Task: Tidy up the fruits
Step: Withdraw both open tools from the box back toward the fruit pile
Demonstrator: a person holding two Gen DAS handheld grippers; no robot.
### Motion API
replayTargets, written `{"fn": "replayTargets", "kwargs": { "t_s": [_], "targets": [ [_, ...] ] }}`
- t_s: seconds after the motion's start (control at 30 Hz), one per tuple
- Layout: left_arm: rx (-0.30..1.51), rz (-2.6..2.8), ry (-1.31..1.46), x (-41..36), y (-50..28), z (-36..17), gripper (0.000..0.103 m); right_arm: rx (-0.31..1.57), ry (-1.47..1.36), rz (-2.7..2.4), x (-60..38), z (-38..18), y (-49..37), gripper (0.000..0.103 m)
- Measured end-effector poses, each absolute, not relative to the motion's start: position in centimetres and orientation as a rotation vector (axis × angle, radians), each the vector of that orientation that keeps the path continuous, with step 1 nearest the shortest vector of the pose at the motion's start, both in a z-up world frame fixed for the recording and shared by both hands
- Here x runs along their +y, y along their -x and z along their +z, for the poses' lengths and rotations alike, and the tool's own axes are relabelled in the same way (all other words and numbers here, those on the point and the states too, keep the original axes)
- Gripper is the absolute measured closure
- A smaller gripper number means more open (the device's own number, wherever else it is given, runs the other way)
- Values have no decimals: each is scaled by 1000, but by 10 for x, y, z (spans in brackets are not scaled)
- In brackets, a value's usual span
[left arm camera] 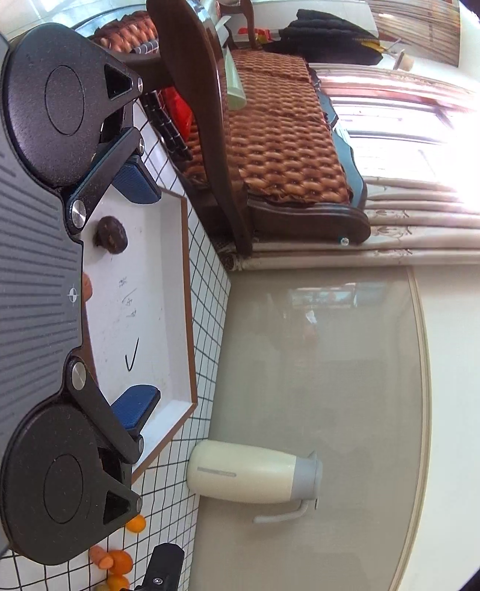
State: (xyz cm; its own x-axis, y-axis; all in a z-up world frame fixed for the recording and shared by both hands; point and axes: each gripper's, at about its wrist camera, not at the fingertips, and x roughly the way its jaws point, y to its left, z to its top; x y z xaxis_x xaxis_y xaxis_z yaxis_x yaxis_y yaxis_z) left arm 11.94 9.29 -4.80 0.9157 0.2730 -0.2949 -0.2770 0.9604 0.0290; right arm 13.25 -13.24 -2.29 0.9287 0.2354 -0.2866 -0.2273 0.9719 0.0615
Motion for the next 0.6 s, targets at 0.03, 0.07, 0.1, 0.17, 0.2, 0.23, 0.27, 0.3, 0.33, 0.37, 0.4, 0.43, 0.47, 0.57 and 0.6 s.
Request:
{"fn": "replayTargets", "kwargs": {
  "t_s": [0.03,0.07,0.1,0.17,0.2,0.23,0.27,0.3,0.33,0.37,0.4,0.43,0.47,0.57,0.6],
  "targets": [
    [304,268,11,89,-119,-49,0,302,-28,229,-137,-25,-130,6],
    [308,252,7,84,-118,-52,0,309,-28,221,-142,-27,-128,6],
    [312,239,2,79,-118,-53,0,313,-28,209,-146,-29,-125,6],
    [319,209,-3,69,-118,-57,0,321,-27,181,-155,-33,-121,6],
    [323,195,-5,65,-118,-59,0,324,-25,166,-159,-35,-119,6],
    [328,182,-7,60,-118,-61,0,327,-24,152,-163,-37,-117,6],
    [332,169,-9,55,-119,-64,0,329,-26,138,-167,-39,-115,6],
    [335,157,-11,51,-119,-66,0,332,-28,128,-172,-41,-113,6],
    [338,145,-12,47,-120,-68,0,336,-29,122,-175,-43,-112,6],
    [340,132,-13,43,-120,-70,0,340,-28,111,-180,-46,-108,6],
    [343,121,-14,40,-120,-73,0,342,-26,102,-183,-48,-106,6],
    [348,111,-17,36,-121,-75,0,343,-26,95,-187,-49,-105,6],
    [353,100,-22,32,-122,-78,0,343,-25,85,-190,-51,-103,6],
    [365,68,-26,21,-124,-84,0,342,-29,57,-199,-55,-101,6],
    [368,58,-24,19,-125,-86,0,347,-35,52,-203,-56,-101,6]
  ]
}}
